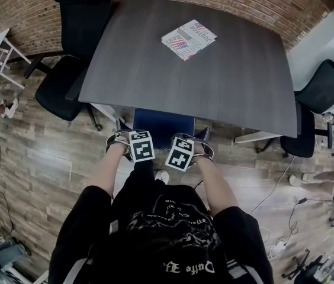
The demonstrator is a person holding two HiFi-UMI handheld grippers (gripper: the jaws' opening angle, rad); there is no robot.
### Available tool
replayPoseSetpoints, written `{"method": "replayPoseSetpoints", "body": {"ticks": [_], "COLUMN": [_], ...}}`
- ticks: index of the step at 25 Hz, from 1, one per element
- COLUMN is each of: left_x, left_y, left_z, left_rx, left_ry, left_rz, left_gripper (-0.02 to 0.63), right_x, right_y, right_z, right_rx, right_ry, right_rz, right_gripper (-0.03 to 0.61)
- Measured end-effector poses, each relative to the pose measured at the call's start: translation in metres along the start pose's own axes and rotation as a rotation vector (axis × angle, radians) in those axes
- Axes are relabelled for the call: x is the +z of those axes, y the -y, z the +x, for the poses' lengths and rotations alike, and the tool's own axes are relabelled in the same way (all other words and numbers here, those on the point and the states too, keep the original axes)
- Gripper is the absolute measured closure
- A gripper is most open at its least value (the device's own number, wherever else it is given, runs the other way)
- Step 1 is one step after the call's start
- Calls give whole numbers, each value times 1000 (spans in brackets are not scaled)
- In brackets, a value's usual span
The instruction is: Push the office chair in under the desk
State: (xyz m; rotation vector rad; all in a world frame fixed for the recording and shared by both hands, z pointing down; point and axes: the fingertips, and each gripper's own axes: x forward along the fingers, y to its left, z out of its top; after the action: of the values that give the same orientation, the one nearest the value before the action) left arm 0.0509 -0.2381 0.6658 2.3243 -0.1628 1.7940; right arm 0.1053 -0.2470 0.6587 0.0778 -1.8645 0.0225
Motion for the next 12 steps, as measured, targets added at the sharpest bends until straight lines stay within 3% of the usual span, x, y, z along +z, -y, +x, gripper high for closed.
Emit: {"method": "replayPoseSetpoints", "body": {"ticks": [12], "left_x": [4], "left_y": [-14], "left_z": [-3], "left_rx": [4], "left_ry": [5], "left_rz": [13], "left_gripper": [515], "right_x": [2], "right_y": [14], "right_z": [-1], "right_rx": [-1], "right_ry": [4], "right_rz": [2], "right_gripper": [488]}}
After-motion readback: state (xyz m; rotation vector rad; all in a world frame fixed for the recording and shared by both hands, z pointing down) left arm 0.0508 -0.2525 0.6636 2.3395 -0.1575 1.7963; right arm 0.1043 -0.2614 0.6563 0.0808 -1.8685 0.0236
